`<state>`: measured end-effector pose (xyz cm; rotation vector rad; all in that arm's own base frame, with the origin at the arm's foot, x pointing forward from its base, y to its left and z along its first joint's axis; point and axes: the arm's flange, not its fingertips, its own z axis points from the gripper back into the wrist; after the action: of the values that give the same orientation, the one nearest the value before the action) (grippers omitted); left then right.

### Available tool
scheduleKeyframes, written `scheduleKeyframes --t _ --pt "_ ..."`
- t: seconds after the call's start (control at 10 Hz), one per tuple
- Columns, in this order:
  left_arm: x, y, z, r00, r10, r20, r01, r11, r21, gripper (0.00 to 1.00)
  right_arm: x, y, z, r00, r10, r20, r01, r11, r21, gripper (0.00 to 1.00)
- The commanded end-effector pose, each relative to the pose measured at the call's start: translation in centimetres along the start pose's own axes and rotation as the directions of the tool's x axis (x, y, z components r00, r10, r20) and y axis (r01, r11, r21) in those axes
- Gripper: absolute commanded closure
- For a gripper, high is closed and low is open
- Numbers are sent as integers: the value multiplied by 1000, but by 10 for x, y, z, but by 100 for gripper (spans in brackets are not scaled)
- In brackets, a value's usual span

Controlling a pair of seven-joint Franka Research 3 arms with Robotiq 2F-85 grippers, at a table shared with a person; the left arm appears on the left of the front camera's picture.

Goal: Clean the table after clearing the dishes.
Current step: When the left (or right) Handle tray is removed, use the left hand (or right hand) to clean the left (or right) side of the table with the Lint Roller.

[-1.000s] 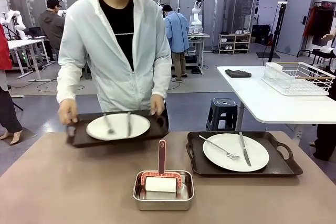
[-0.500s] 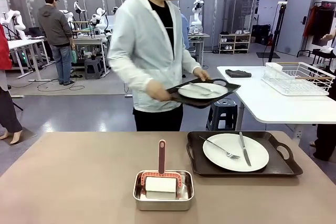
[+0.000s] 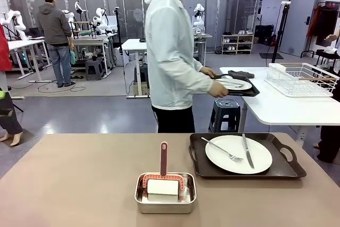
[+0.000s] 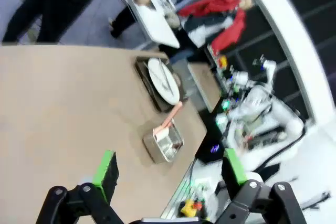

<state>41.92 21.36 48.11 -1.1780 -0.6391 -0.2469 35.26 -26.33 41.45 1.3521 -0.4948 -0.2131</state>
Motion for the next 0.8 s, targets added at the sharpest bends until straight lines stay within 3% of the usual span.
scheduleKeyframes --t 0.0,0.1,0.3,0.5,0.7 --pt "24 -58 -72 948 -250 -197 260 965 26 0 0 2 0 1000 4 2 -4 1000 8 0" --pt "34 -92 -123 868 -371 -331 389 921 -12 0 0 2 0 1000 4 2 -4 1000 8 0" --pt "28 -133 -213 663 -512 -546 556 825 -98 0 0 2 0 1000 4 2 -4 1000 8 0" --pt "3 -152 -290 457 -541 -706 640 751 -162 0 0 2 0 1000 4 2 -4 1000 8 0" --pt "-17 -149 -344 306 -546 -780 694 689 -210 0 0 2 0 1000 4 2 -4 1000 8 0"
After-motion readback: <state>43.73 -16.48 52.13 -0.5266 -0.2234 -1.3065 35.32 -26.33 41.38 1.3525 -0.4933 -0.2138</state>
